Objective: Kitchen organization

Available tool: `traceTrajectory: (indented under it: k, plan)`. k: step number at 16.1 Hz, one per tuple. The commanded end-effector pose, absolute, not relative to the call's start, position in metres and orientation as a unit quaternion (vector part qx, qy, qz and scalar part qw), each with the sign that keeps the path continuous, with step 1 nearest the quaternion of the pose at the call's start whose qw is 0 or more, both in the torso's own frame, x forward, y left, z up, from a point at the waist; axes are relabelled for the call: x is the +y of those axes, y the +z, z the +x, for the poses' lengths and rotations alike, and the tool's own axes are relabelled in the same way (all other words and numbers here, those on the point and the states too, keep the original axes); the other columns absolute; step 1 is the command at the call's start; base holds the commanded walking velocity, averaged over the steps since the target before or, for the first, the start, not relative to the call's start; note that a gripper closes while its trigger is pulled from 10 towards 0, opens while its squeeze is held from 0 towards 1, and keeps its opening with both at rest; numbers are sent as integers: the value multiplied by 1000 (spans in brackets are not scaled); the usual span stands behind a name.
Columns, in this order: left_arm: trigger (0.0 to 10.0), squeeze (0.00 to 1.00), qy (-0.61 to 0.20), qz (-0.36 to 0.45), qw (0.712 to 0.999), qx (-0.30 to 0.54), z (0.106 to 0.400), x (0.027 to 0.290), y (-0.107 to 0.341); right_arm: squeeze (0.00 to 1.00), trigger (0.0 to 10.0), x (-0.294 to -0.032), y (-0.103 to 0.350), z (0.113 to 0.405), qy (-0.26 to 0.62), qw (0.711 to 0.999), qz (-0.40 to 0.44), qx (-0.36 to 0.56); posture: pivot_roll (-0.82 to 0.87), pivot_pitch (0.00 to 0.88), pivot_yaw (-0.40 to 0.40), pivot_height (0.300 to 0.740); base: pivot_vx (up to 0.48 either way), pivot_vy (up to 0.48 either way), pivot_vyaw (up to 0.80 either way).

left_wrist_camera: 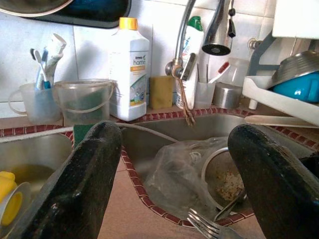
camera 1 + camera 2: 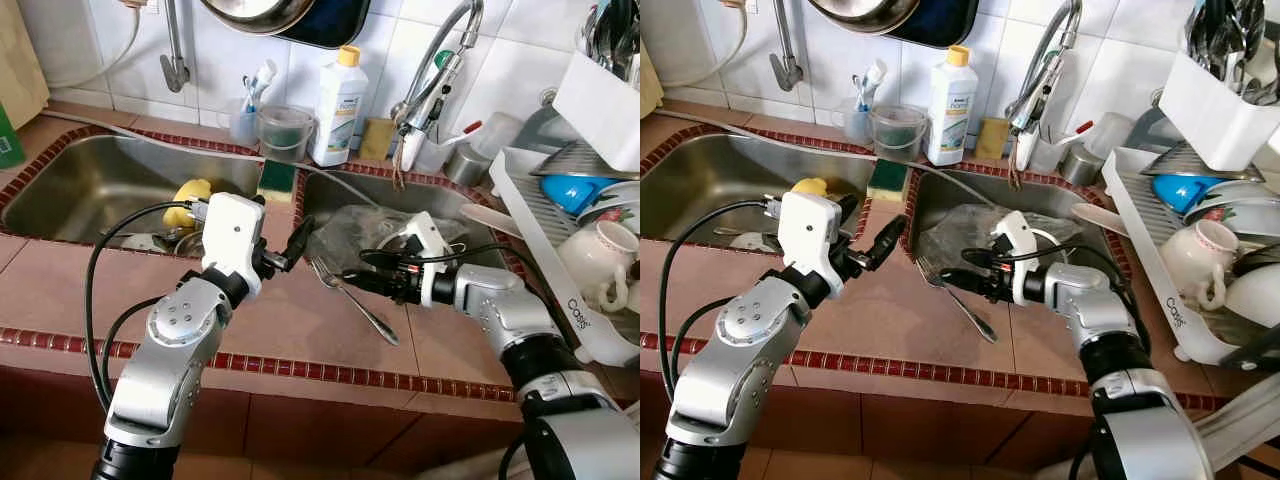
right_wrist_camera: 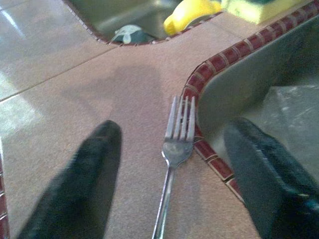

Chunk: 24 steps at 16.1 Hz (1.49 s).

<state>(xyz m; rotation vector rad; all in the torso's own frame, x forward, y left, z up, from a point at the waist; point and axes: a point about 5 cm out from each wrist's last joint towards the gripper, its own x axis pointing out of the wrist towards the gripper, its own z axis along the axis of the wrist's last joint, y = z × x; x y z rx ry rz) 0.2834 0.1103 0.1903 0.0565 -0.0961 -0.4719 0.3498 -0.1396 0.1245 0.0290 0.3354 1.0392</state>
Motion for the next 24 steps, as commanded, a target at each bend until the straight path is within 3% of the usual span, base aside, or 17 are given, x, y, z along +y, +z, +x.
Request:
traceTrajectory:
  k: [1,5,6,7,15,24]
  plan:
    - [10000,0,-239,27,969,-53,283,106,192,1000,10000,-140,126,351,504,848,3,163,29,10,-173,740,0,0,0]
    - [10000,0,-237,27,970,-54,283,107,193,1000,10000,-137,120,350,511,842,-4,174,29,16,-173,740,0,0,0]
    - [10000,0,-236,26,970,-54,283,107,194,882,10000,-135,118,351,509,843,-10,177,27,25,-174,740,0,0,0]
    - [10000,0,-235,26,970,-54,283,107,194,0,10000,-134,118,352,507,843,-7,179,28,34,-177,740,0,0,0]
    - [10000,0,-321,59,945,18,254,110,172,0,10000,-125,118,361,476,860,9,183,35,61,-187,740,0,0,0]
    - [10000,0,-319,63,946,16,250,106,176,0,10000,-121,105,357,483,848,-2,218,51,83,-206,740,0,0,0]
